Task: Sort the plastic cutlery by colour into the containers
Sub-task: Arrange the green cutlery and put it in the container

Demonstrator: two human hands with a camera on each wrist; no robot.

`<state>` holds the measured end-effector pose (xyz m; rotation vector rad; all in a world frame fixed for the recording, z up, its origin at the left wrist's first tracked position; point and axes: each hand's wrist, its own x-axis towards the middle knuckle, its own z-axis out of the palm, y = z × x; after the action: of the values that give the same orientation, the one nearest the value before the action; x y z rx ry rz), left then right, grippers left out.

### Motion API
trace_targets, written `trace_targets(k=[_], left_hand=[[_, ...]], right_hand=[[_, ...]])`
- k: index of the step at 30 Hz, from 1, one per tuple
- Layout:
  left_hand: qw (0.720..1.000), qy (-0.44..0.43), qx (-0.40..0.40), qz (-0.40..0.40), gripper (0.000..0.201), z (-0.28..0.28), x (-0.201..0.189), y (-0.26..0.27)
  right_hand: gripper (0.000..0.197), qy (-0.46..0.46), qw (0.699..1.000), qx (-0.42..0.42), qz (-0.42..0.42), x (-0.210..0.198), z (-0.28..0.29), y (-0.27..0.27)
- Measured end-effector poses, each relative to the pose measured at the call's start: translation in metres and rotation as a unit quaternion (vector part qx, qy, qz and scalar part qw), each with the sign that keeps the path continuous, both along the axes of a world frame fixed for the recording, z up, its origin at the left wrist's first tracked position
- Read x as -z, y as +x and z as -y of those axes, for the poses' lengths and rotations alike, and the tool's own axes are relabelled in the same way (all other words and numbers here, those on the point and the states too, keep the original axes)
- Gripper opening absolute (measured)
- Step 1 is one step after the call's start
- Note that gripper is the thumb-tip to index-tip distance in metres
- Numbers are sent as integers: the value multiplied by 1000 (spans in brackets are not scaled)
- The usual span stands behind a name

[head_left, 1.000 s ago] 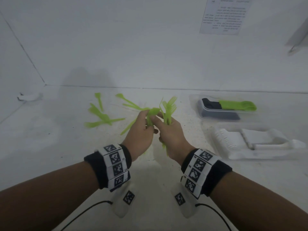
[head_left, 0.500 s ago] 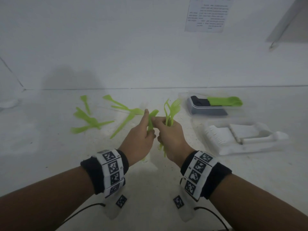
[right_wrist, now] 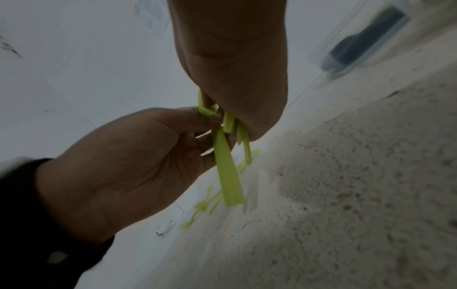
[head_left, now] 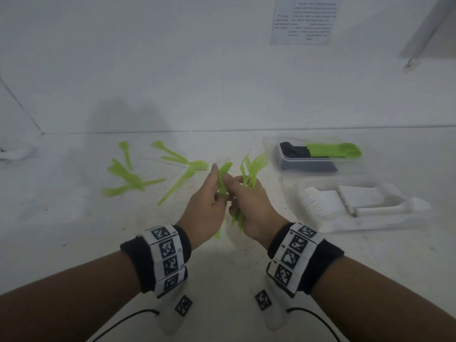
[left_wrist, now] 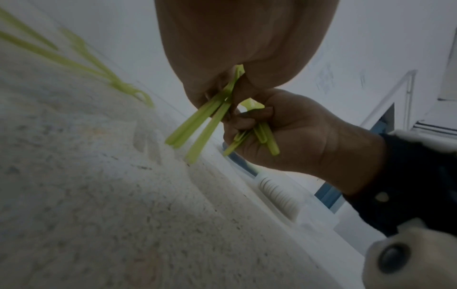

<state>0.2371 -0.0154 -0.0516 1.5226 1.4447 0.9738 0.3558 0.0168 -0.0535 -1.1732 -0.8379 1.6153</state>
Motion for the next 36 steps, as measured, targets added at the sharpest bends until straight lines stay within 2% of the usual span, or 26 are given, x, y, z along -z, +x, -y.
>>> trace_targets(k=[3,5,8,11,13,16,19,21,25,28,30,33,36], left_hand=[[1000,5,0,-6,78,-1,-2,4],[1000,5,5,-18,79,-3,-4,5],[999,27,-2,-20,71,-4,-5,3],[998,37,-47,-18,55,-5,-4,3],[996,18,-87,33,44,-6,-4,4],[984,-18,-149,100,33,-12,-6,0],[970,-44,-185,150,17,-17,-13,-2],[960,-58,-193,192,11,-19,-17,-2],[936,-96,-204,269,32,-21,-21,-5],[944,-98,-180,259,31,-18,-20,-3],[953,-89,-161,240,36,-14,-20,0],[966,-63,-141,206,40,-10,-19,5],[962,-57,-153,218,26,-8,-22,6]], right_hand=[[26,-3,999,-21,-38,1,-4,3],[24,-11,997,-34,-65,0,-7,5],[20,-13,997,-48,-59,-2,-10,8],[19,-19,997,-68,-24,0,-7,9],[19,-24,995,-95,-35,3,-1,10],[34,-30,989,-121,-74,4,7,12],[16,-8,986,-153,-71,2,7,13],[17,8,987,-150,-63,-1,3,13],[18,22,991,-111,-69,-3,-3,12],[21,3,990,-98,-97,-2,-2,12],[22,7,986,-121,-111,-6,2,10],[22,65,982,-157,-77,-12,11,6],[22,111,981,-158,-1,-13,14,2]])
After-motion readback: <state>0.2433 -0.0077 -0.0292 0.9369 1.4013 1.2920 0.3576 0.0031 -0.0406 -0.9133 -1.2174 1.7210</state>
